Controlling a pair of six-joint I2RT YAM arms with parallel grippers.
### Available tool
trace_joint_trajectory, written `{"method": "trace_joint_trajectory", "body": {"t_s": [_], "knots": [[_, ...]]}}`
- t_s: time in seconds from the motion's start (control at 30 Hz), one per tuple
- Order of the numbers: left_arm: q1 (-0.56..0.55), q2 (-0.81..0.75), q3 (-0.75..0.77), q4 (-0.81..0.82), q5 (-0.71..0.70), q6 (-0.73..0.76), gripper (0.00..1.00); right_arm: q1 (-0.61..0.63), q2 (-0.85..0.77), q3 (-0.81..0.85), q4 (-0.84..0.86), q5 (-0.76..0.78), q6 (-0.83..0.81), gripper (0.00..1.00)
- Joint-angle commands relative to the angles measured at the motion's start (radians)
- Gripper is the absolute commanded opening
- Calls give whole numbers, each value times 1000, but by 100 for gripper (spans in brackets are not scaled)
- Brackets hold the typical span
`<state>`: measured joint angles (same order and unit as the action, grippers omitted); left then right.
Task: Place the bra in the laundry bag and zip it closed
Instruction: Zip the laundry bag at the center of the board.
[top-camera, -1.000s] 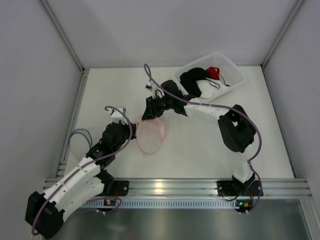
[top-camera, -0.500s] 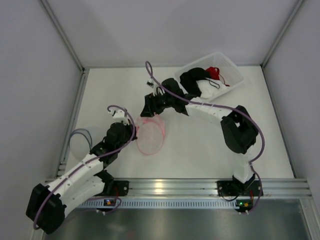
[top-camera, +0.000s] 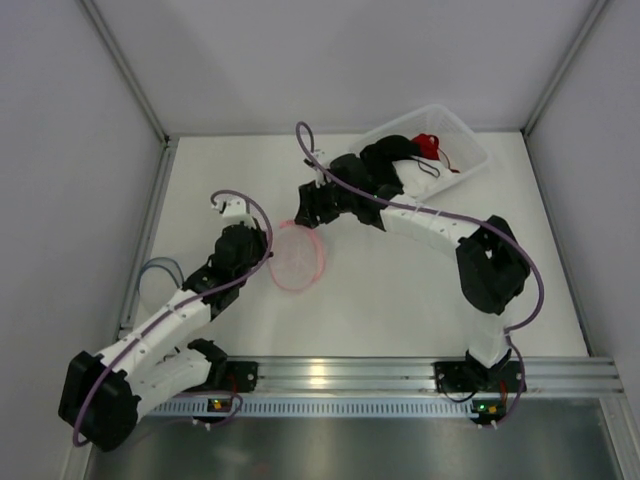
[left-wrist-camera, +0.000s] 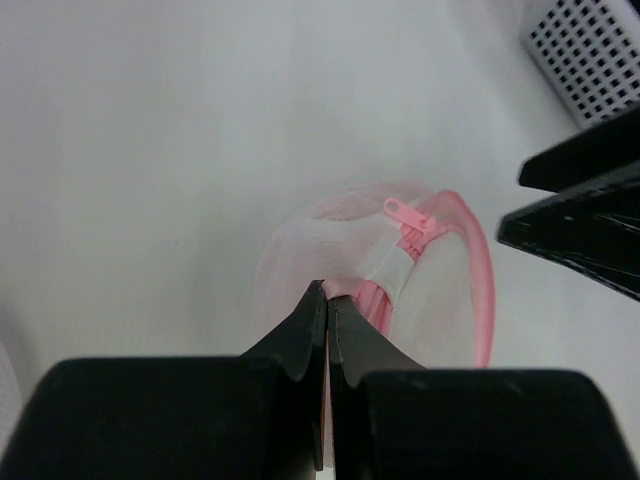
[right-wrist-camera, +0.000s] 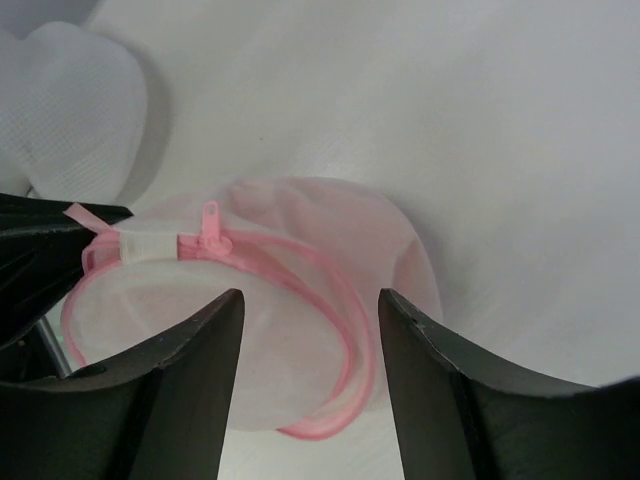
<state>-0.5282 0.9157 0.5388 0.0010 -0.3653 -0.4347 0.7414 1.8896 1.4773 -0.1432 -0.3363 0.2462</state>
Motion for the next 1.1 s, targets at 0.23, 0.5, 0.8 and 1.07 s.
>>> {"method": "trace_joint_trajectory", "body": {"t_s": [0.23, 0.5, 0.8, 1.07], "knots": [[105, 150, -14, 152, 26, -269, 0, -57, -149, -204, 25, 109, 45, 54], [115, 161, -43, 255, 66, -210, 0, -59, -127, -299, 134, -6, 166, 49], [157, 187, -74, 350, 153, -104, 0, -59, -61, -318, 218, -40, 192, 48], [206, 248, -28, 433, 293, 54, 0, -48, -23, -315, 223, 3, 159, 32]]}}
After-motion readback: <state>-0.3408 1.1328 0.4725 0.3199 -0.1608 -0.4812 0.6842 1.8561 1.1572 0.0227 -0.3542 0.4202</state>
